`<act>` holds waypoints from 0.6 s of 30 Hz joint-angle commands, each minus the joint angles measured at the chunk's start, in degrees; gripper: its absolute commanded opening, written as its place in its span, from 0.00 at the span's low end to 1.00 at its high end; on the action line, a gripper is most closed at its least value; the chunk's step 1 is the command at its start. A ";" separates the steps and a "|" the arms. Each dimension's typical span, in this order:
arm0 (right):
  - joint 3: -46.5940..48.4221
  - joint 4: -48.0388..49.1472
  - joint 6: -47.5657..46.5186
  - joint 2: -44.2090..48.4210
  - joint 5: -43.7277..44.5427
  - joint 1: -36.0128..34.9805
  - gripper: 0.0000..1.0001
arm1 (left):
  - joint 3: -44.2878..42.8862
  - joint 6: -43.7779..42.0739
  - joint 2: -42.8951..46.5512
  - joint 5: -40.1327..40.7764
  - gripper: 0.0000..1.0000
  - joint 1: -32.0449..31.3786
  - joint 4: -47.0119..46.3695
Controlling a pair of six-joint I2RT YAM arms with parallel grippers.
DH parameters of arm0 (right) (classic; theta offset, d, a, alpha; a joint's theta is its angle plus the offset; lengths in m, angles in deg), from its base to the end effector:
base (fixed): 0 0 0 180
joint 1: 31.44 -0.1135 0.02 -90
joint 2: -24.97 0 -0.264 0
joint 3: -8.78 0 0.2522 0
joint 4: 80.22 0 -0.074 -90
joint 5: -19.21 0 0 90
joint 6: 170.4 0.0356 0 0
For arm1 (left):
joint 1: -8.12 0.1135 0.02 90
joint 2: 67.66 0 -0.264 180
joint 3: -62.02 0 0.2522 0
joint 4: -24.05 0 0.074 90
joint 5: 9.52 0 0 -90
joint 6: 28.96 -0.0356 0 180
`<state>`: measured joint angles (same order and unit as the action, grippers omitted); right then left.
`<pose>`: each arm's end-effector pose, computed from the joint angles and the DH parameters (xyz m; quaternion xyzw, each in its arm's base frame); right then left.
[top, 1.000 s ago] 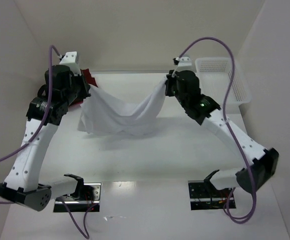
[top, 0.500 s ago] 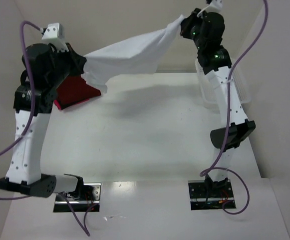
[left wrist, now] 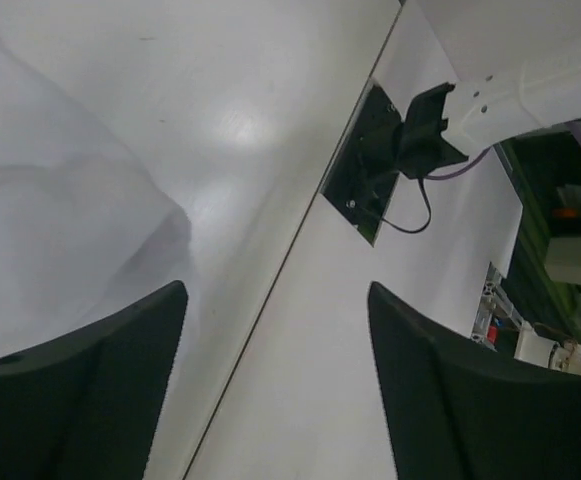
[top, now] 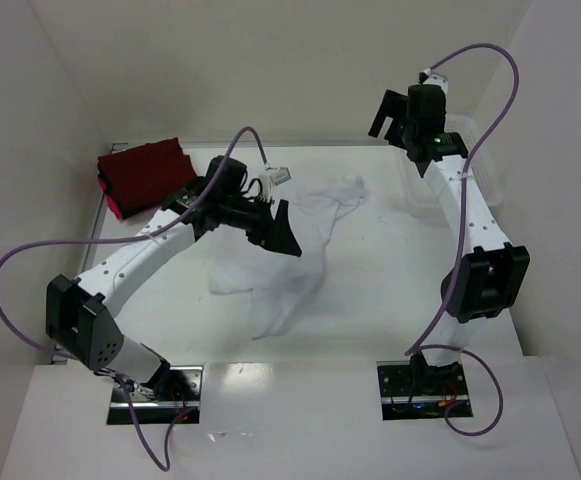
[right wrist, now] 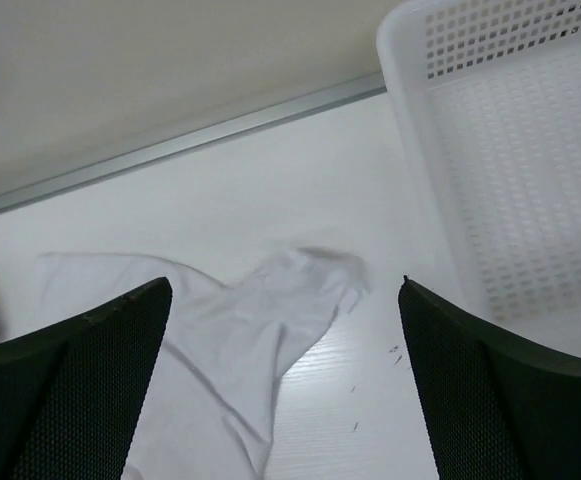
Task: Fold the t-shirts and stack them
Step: Flatten out the tshirt
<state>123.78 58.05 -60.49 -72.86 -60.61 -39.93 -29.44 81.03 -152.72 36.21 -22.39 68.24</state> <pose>0.3927 0.0523 0.4042 0.1311 0.8291 0.0597 0.5403 0.2687 -0.1872 0.3437 0.2414 0.8131 -0.4799 0.2243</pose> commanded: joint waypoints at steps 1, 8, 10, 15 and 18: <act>1.94 1.17 -1.95 6.84 0.12 -0.74 1.00 | -5.27 -2.50 5.42 2.59 0.84 3.24 0.43; 0.17 -0.67 -1.88 8.43 -10.94 -2.35 1.00 | -5.93 -0.25 7.28 33.57 0.99 4.94 5.20; -2.69 -0.67 -1.88 9.63 -10.97 -4.52 1.00 | -4.62 1.14 7.28 38.07 0.99 6.04 8.34; -16.66 2.49 2.12 12.61 -13.09 -9.38 1.00 | 2.69 4.96 8.22 42.78 0.99 9.15 11.58; -24.70 5.94 4.60 14.38 -12.55 -11.90 1.00 | 12.19 11.88 12.61 38.87 0.99 11.96 5.41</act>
<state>105.10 60.73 -59.21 -60.37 -71.92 -50.13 -23.33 85.75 -144.63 74.47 -12.31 75.51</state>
